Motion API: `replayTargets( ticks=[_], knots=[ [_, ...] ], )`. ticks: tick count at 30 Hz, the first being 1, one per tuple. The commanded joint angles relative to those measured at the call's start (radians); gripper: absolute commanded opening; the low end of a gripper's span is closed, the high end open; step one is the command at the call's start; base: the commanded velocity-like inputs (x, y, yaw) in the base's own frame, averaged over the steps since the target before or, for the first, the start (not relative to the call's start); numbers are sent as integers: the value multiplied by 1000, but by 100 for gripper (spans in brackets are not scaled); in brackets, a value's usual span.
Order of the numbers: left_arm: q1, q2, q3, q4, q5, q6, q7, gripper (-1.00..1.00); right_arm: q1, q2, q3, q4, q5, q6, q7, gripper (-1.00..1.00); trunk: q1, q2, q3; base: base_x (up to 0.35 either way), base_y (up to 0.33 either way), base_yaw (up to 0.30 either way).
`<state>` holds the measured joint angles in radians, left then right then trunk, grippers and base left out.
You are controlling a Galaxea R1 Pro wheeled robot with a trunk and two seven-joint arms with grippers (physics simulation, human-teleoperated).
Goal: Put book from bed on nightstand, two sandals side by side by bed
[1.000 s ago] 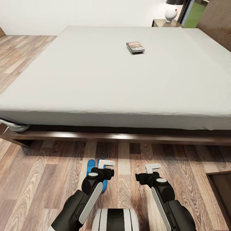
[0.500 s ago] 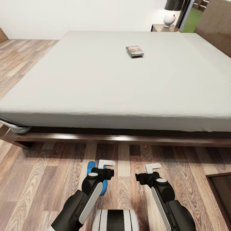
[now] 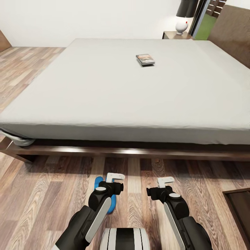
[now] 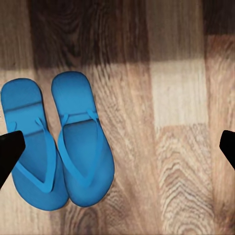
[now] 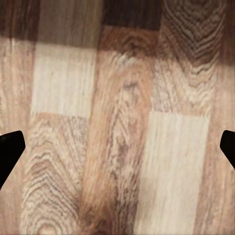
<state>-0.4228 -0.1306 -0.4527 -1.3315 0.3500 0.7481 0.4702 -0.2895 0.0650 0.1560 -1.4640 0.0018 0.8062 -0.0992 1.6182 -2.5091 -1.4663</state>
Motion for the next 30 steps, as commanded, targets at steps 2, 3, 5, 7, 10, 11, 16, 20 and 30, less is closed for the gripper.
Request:
replayTargets(
  ticks=[2, 3, 5, 7, 10, 11, 16, 20, 30],
  knots=[
    [-1, 0, -1, -1, 11, 2, 10, 100, 0, 0, 1, -1, 0, 5, -5, 100, 0, 0, 3, 0, 0, 0],
    [-1, 0, -1, -1, 11, 2, 10, 100, 0, 0, 2, -1, 0, 5, -5, 100, 0, 0, 4, 0, 0, 0],
    [-1, 0, -1, 0, 11, 2, 10, 100, 0, 0, 1, -2, 0, 5, -5, 100, 0, 0, 7, 0, 0, 0],
    [-1, 0, -1, 0, 11, 2, 10, 100, -1, 0, 1, -2, 0, 5, -5, 100, 0, 0, 11, 0, 0, 0],
    [-1, 0, -1, 0, 11, 2, 10, 100, -1, 0, 1, -2, 0, 5, -5, 100, 0, 0, 15, 0, 0, 0],
    [-1, 0, -1, 0, 11, 2, 10, 100, -1, 0, 1, -2, 0, 5, -5, 100, 0, 0, 17, 0, 0, 0],
    [-1, 0, -1, 0, 11, 2, 10, 100, -1, -1, 1, -2, 0, 5, -5, 100, 0, 0, 25, 0, 0, 0],
    [-1, 0, -1, 0, 11, 2, 10, 100, -1, -1, 1, -2, 0, 5, -5, 100, 0, 0, 31, 0, 0, 0],
    [-1, 0, -1, 0, 11, 2, 10, 100, -1, 0, 1, -4, 0, 5, -5, 100, 0, 0, 47, 0, 0, 0]
  ],
)
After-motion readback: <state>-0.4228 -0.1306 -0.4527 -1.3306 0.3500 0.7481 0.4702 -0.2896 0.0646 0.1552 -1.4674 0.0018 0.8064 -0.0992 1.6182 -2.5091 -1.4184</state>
